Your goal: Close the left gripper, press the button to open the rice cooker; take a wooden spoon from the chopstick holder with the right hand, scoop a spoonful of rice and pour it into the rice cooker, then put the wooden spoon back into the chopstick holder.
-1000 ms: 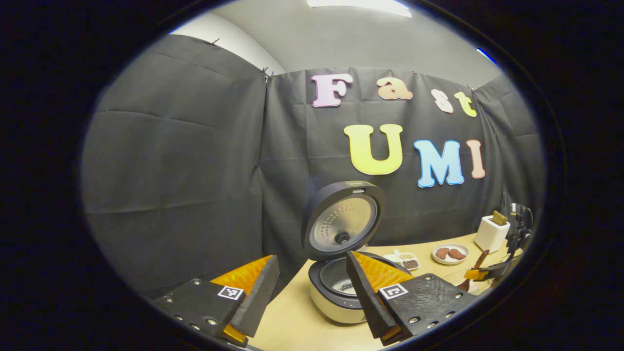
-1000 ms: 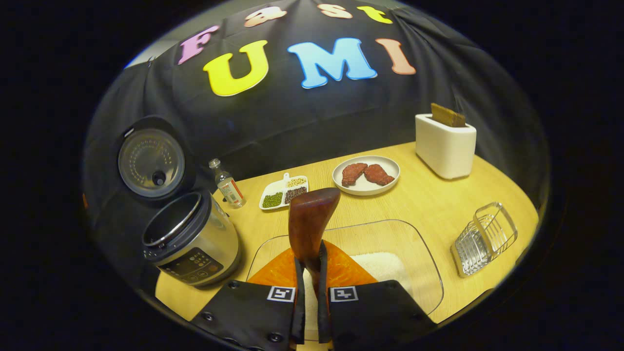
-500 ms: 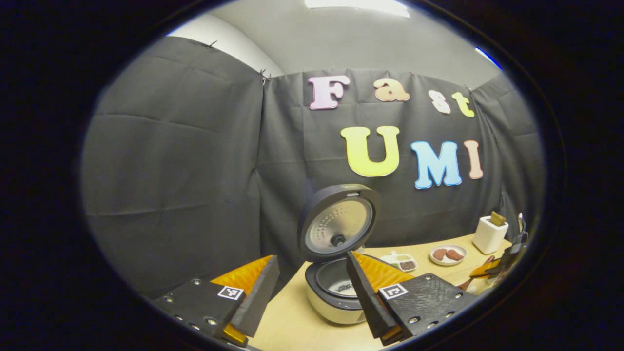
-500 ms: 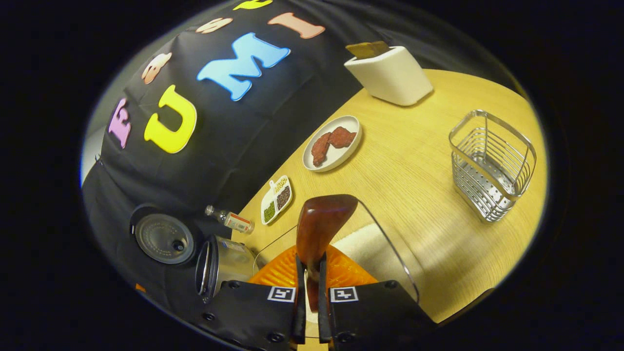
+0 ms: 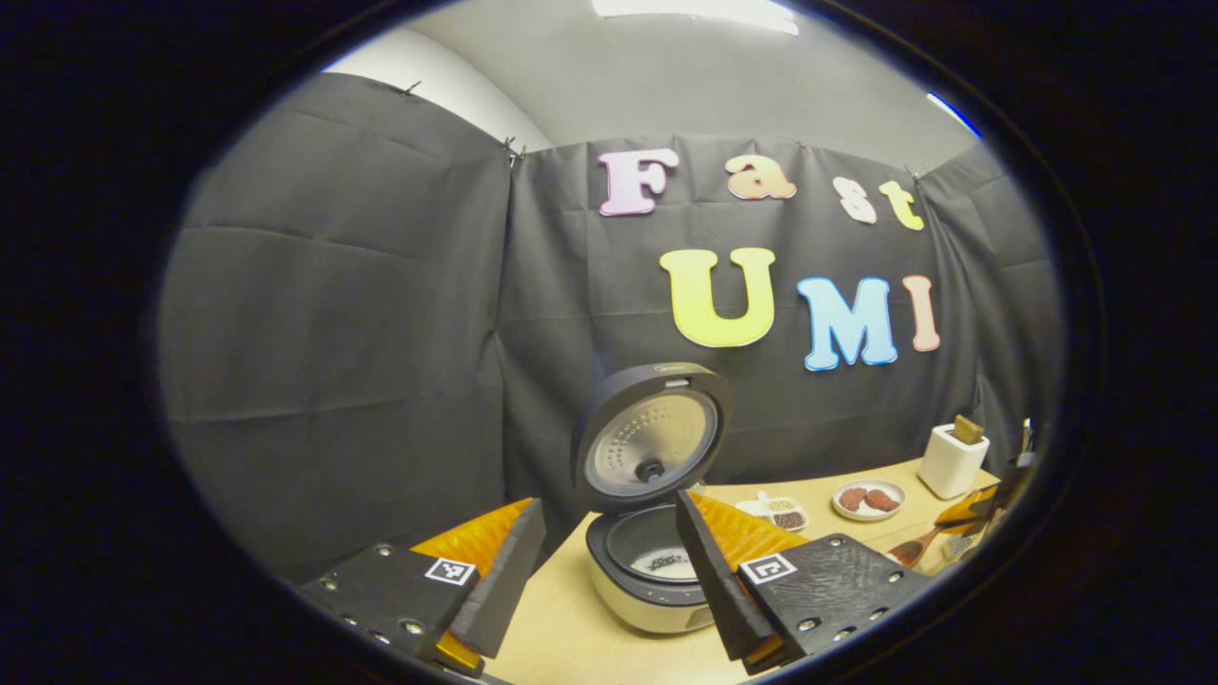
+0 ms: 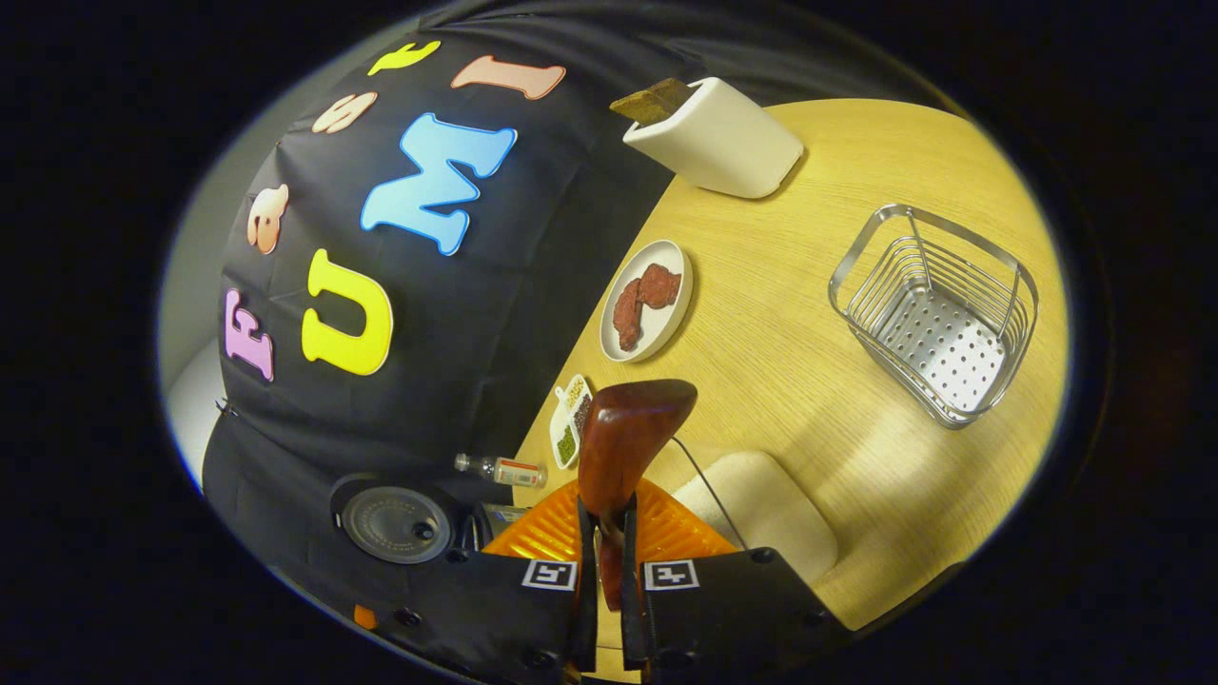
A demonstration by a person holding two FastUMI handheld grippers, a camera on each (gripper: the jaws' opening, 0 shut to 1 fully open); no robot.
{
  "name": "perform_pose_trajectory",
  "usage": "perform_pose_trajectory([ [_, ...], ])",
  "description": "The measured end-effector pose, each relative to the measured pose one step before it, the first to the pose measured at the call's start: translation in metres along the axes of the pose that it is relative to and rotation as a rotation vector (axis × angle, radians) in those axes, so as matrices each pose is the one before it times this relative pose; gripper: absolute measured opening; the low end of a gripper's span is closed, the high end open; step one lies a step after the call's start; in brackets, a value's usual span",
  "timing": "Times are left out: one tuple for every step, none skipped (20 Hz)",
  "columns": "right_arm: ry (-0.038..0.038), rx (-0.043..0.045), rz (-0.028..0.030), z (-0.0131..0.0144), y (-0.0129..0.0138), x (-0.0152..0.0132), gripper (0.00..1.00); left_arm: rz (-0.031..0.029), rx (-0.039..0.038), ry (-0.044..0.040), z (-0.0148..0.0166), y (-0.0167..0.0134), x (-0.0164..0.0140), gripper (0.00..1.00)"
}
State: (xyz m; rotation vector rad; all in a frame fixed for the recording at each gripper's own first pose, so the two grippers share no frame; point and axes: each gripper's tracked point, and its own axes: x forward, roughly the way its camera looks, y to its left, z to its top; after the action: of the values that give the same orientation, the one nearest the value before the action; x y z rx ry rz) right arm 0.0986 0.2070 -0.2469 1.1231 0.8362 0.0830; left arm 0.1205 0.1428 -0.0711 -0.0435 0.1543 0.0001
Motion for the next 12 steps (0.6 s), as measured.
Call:
perform_pose_trajectory([
  [0.00680,0.01315,0.01326,0.00107,0.00467,-0.00144,0.12,-0.00157,-0.00401,-0.00152,0.00161,-0.00168,0.00041,0.85],
  [0.00627,0.01200,0.01411,0.00109,0.00702,-0.00105,0.12,0.00063,-0.00411,-0.00211,-0.00042,0.00043,-0.00001,0.85],
  [0.00675,0.00963,0.01508,-0.00074,0.00842,0.00214,0.12,0.00146,-0.00424,-0.00129,0.00002,0.00189,-0.00024,0.85],
  [0.00725,0.00844,0.01696,-0.00147,0.00896,0.00061,0.12,0.00236,-0.00447,-0.00108,-0.00100,0.00131,0.00060,0.85],
  [0.00676,0.00582,0.01787,-0.00170,0.00964,0.00112,0.10,0.00334,-0.00470,-0.00058,0.00012,0.00187,0.00102,0.85],
  [0.00833,0.00617,0.01825,-0.00175,0.01020,0.00300,0.13,0.00559,-0.00394,0.00000,-0.00173,0.00360,0.00017,0.86],
  [0.00846,0.00510,0.01765,-0.00274,0.01005,0.00408,0.12,0.00672,-0.00331,0.00102,-0.00059,0.00482,-0.00004,0.85],
  [0.00903,0.00498,0.01789,-0.00256,0.01036,0.00535,0.12,0.00868,-0.00237,-0.00003,-0.00066,0.00609,-0.00047,0.84],
  [0.00848,0.00391,0.01758,-0.00360,0.01093,0.00468,0.12,0.00939,-0.00119,-0.00148,0.00044,0.00572,0.00075,0.84],
  [0.00880,0.00223,0.01829,-0.00419,0.01081,0.00591,0.12,0.01137,0.00030,-0.00073,-0.00138,0.00721,-0.00085,0.84],
  [0.00967,-0.00145,0.01659,-0.00400,0.01027,0.00587,0.12,0.01130,0.00087,-0.00060,0.00050,0.00760,-0.00014,0.84],
  [0.01132,-0.00418,0.01568,-0.00489,0.00990,0.00691,0.12,0.01309,0.00031,-0.00074,-0.00062,0.00746,0.00078,0.84],
])
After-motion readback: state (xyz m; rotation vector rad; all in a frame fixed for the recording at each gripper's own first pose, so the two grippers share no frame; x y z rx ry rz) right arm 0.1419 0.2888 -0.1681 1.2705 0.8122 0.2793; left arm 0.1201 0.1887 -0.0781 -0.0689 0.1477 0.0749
